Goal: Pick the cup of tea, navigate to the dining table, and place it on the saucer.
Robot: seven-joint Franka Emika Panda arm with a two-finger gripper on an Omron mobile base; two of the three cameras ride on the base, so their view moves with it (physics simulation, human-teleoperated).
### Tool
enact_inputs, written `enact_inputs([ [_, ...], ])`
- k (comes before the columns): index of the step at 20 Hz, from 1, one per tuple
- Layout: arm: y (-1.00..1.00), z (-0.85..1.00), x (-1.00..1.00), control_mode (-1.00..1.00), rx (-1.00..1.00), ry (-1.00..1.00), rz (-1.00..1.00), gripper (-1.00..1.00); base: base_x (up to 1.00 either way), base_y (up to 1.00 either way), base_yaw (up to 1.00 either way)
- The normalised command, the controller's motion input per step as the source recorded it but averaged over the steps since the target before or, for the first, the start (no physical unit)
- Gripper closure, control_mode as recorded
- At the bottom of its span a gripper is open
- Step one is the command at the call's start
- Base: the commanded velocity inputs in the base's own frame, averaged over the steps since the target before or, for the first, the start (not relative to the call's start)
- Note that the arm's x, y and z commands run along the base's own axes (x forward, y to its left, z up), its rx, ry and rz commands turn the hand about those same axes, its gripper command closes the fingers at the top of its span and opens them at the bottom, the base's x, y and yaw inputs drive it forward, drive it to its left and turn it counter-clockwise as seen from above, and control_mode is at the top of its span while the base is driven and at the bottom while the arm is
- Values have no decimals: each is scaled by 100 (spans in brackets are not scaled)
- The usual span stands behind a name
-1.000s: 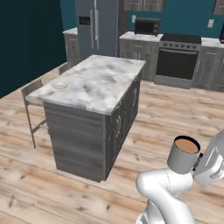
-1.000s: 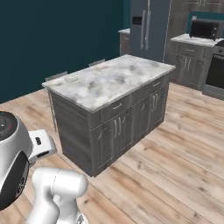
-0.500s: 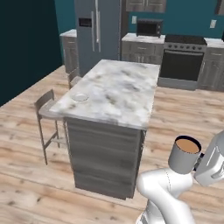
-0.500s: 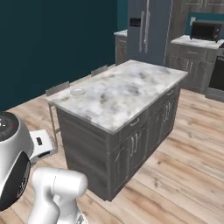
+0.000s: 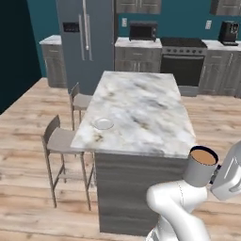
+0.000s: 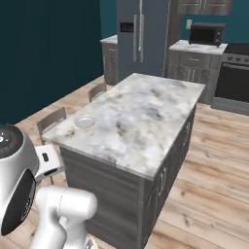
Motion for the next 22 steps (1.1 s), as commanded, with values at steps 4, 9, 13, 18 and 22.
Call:
enact_inputs([
  [4,0,0,0,100,0,0,0,100,100,100,-43],
  [9,0,0,0,100,0,0,0,100,100,100,-46],
  [13,0,0,0,100,0,0,0,100,95,64,-28],
  [18,0,0,0,100,0,0,0,100,15,9,-3],
  [22,0,0,0,100,0,0,0,100,0,0,0],
])
